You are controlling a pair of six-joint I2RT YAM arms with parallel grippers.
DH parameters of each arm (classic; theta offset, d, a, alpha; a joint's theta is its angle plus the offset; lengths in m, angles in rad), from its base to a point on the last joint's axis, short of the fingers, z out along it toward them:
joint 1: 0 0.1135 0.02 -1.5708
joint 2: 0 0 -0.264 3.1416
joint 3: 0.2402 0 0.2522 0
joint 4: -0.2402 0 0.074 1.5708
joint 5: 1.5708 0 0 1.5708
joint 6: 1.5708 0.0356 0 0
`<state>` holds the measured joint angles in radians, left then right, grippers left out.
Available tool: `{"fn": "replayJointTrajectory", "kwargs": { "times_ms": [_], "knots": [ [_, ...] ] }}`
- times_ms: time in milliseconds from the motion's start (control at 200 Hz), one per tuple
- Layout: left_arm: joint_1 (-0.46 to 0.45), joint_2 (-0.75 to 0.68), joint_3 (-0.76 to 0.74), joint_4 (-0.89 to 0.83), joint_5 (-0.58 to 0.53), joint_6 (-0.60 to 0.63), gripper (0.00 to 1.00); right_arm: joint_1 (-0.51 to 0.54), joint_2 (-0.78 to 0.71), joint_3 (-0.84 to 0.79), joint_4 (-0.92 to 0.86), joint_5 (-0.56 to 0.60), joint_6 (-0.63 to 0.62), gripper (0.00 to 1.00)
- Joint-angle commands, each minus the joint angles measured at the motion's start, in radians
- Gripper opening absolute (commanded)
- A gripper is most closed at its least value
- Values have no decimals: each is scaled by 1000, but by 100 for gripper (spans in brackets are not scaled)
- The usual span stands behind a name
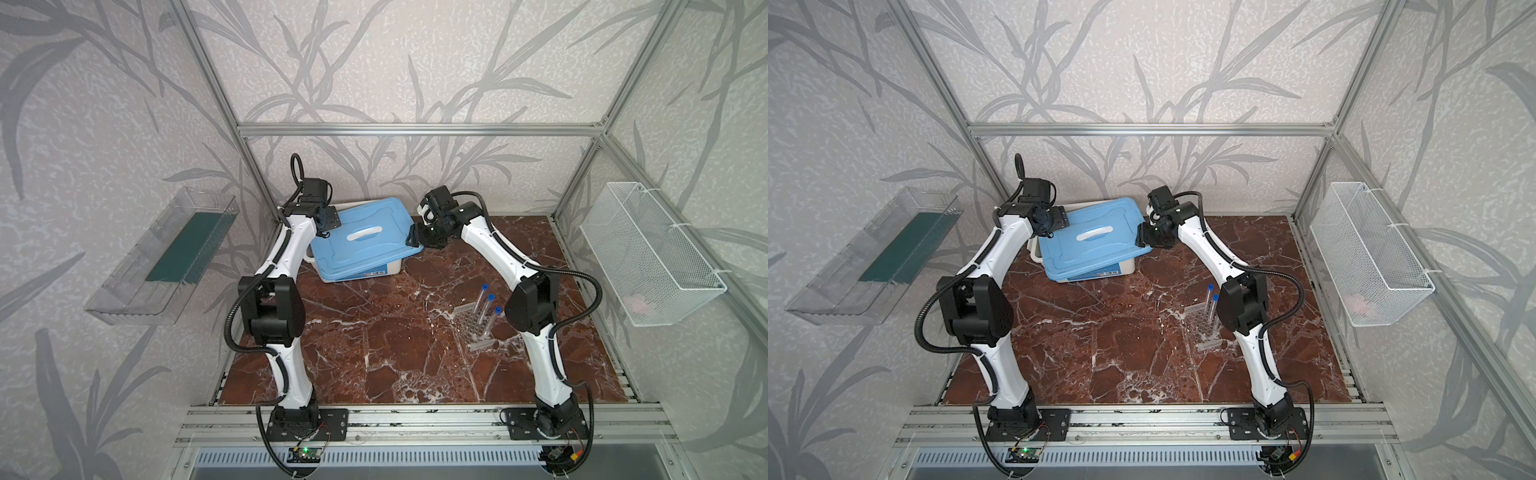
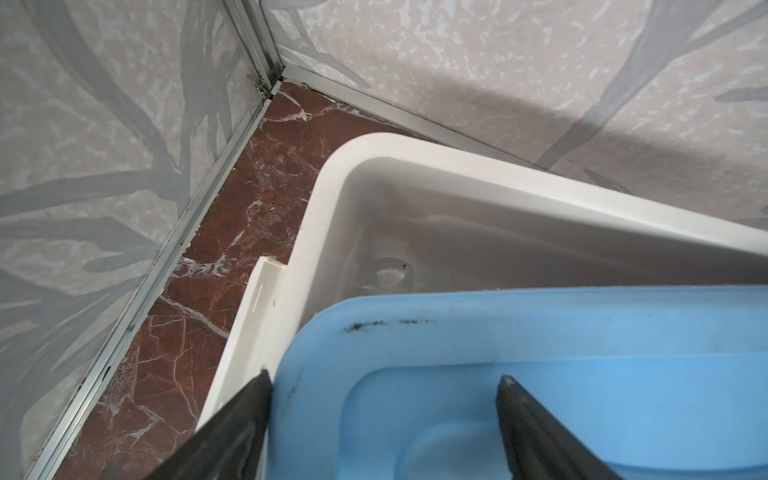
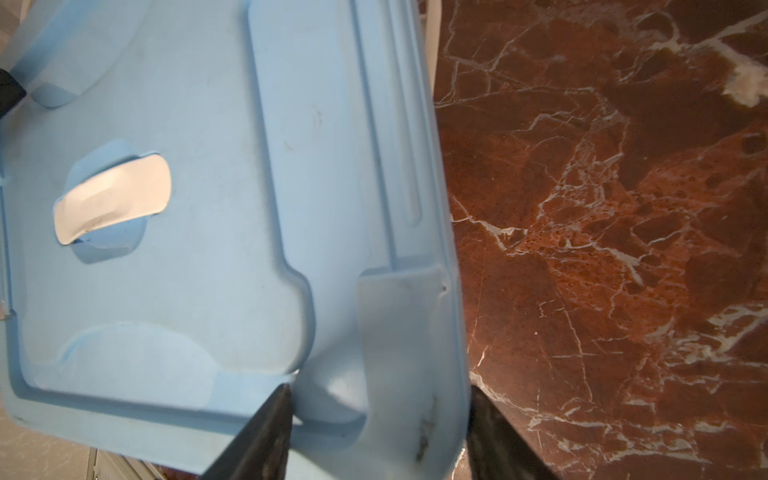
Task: Organize the chemistry lab equipment
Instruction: 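Shift the lid with both grippers to align it over the bin rim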
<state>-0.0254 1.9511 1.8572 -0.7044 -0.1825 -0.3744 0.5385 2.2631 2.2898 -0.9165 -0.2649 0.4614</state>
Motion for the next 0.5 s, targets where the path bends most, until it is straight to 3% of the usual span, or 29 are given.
{"fn": "replayJointTrajectory", "kwargs": {
  "times_ms": [0,105,255,495],
  "knots": [
    [21,-42,9,-33,-12,14,93,13,16,35,-26,21,49,65],
    [44,-41,-9,-25,23,20,99,14,21,35,4,14,93,65],
    [60,-3,-28,0,54,34,99,24,17,35,30,18,119,63],
    [60,-4,-89,88,173,19,99,28,-14,-41,201,-92,212,63]
  ]
}}
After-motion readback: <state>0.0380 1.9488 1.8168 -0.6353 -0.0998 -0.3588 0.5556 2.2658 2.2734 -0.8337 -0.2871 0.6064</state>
